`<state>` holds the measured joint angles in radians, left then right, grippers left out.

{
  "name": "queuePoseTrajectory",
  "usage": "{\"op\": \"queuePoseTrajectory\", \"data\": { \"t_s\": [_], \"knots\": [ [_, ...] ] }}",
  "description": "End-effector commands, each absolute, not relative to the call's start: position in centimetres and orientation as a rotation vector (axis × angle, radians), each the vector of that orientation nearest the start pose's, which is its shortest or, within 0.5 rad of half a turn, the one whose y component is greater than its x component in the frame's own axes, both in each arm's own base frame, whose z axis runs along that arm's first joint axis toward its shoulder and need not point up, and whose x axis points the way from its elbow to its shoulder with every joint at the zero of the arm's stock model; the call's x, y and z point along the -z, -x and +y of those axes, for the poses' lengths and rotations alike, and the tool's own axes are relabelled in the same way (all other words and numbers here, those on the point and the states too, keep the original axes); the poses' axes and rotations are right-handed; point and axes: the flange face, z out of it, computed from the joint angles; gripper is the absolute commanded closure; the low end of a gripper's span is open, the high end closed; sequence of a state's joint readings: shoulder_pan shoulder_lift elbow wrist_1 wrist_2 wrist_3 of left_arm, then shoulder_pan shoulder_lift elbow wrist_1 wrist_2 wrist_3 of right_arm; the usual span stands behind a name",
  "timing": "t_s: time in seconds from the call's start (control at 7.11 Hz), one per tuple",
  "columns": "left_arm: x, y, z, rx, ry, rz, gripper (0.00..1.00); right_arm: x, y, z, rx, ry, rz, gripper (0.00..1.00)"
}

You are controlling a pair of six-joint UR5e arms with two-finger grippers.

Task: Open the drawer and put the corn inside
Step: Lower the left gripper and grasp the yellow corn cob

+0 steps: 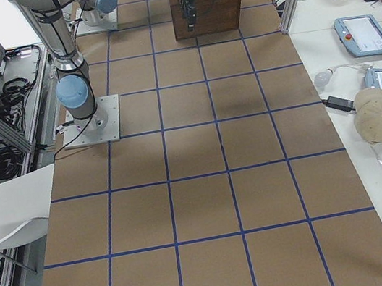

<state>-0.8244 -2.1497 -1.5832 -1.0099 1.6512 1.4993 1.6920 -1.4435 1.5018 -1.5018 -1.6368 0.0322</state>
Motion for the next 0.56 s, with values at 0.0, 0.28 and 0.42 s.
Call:
{"op": "queuePoseTrajectory", "data": {
  "t_s": [0.0,0.28,0.42],
  "knots": [
    [-24.4,-35.4,-58.0,-0.096,-1.008,2.921,1.00,-45.0,-19.0,-51.3,-0.196,0.150,3.208,0.00],
    [-31.0,-34.1,-59.3,-0.090,-0.770,3.002,1.00,-45.0,-19.0,-51.3,-0.196,0.150,3.208,0.00],
    [-35.1,-31.3,-60.7,-0.090,-0.648,3.029,1.00,-45.0,-19.0,-51.3,-0.196,0.150,3.208,0.00]
  ]
}}
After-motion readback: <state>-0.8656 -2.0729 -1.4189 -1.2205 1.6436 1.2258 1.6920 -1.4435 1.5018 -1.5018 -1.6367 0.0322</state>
